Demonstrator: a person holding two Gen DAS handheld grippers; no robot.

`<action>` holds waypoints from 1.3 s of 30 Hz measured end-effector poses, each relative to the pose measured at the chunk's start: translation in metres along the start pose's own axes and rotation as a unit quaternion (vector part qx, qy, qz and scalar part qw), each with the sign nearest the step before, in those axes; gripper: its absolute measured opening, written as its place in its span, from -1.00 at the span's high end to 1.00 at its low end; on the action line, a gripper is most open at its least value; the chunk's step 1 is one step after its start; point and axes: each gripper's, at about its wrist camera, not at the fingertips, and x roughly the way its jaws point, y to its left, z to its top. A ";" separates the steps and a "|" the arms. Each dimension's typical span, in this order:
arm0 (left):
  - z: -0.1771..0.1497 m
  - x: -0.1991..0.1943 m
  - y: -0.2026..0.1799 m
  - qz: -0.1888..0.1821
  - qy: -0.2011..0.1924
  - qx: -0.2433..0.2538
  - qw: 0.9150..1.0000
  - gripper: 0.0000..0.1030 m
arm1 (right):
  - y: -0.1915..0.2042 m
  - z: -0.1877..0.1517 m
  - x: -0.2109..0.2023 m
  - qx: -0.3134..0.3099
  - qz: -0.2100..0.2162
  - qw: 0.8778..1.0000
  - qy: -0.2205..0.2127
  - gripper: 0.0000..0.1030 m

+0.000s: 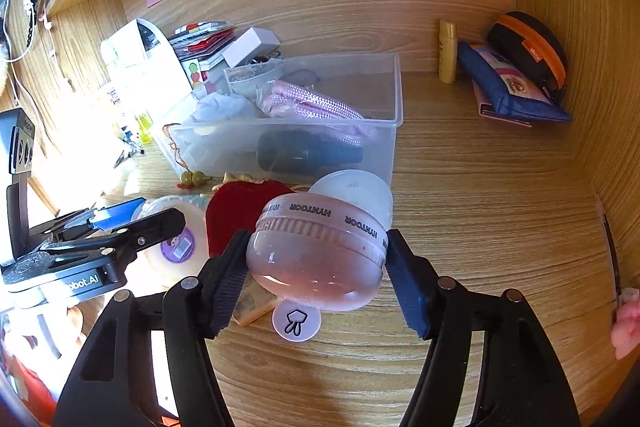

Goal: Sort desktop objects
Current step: 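Grasp the cream plastic jar with the left gripper while the right grasps the pink round container, then lift the cream jar and pink container and carry both over the clear box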

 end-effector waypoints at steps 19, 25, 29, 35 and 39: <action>0.037 -0.028 0.005 0.009 -0.056 -0.005 0.998 -0.27 | 0.004 0.039 -0.009 -0.007 0.014 0.999 -0.030 -0.22; 0.059 -0.031 0.011 0.007 -0.067 -0.008 0.998 -0.27 | 0.002 0.060 -0.007 -0.007 0.009 0.999 -0.043 -0.22; 0.073 -0.030 0.013 0.009 -0.074 -0.007 0.997 -0.27 | -0.002 0.072 -0.003 -0.003 0.010 0.999 -0.046 -0.22; 0.096 -0.027 0.014 0.020 -0.085 -0.003 0.996 -0.27 | -0.005 0.093 0.007 -0.011 -0.008 0.999 -0.051 -0.22; 0.107 -0.019 0.013 0.017 -0.082 -0.002 0.996 -0.27 | -0.009 0.105 0.014 -0.011 -0.013 0.999 -0.051 -0.23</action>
